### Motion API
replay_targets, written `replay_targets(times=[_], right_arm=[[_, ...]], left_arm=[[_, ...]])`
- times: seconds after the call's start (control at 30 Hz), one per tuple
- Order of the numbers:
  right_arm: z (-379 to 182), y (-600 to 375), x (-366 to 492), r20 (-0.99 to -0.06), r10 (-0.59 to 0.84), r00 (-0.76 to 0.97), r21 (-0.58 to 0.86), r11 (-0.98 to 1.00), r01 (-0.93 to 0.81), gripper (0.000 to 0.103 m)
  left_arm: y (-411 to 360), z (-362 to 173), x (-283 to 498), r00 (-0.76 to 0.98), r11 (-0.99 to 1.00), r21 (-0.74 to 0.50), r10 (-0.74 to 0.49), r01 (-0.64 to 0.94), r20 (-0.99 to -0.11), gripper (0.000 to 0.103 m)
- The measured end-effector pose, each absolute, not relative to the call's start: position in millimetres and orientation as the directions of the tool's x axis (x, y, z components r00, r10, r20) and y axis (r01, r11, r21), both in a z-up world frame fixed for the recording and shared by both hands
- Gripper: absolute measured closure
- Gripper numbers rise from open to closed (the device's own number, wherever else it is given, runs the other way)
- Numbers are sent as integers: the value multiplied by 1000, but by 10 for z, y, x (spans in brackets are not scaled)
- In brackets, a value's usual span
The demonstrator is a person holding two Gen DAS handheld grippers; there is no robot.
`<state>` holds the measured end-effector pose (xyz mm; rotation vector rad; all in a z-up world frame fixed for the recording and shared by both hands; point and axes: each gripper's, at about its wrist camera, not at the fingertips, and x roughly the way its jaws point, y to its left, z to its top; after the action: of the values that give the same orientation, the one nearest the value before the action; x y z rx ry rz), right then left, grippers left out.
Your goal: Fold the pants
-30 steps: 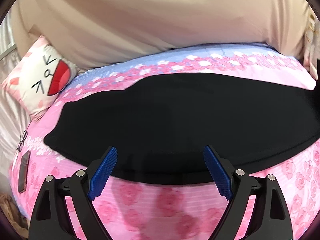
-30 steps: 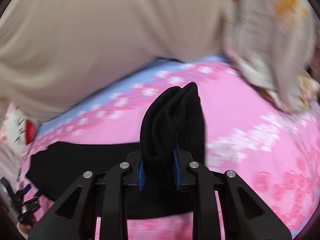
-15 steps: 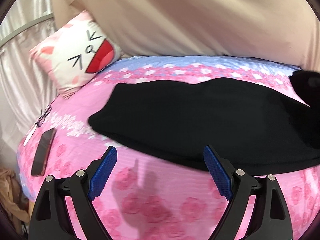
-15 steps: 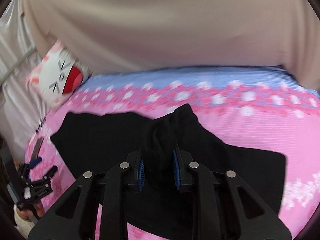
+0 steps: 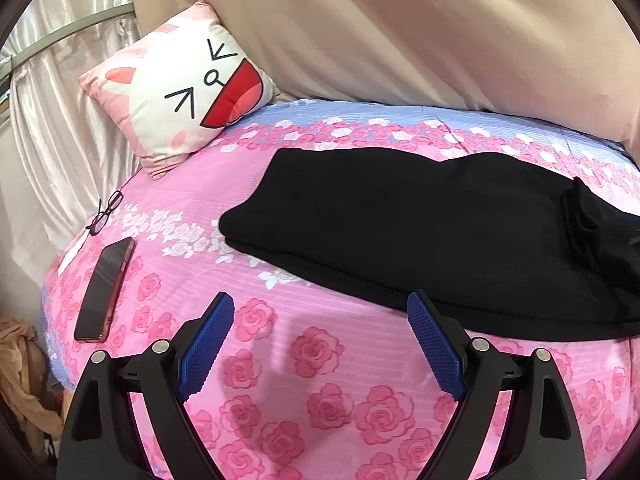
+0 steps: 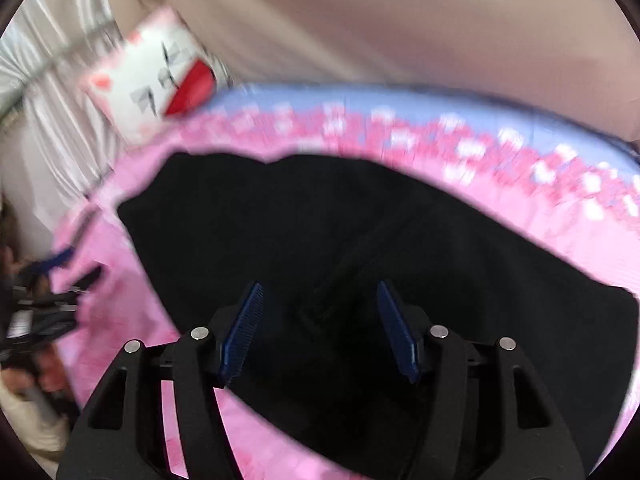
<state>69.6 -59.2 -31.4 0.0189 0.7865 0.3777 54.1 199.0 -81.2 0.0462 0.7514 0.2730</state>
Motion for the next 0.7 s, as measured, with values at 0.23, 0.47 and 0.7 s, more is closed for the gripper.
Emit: replay_targets(times=[0.23,0.47,0.7], right_arm=[[-181,-2140,71,-701,0,713,90,992,88,19],[-784,-2824,-86,-747,159,646,361,913,192,28],[-801,-2392,-19,-732,158,662,292,952,95,77]], left_arm=[[2073,-863,524,681,959,127,270,-254,-681,17],[1771,-812,600,695,978,69,187,-195,-694,17],[1454,-720,533,711,984,84,171,-156,-682,17]])
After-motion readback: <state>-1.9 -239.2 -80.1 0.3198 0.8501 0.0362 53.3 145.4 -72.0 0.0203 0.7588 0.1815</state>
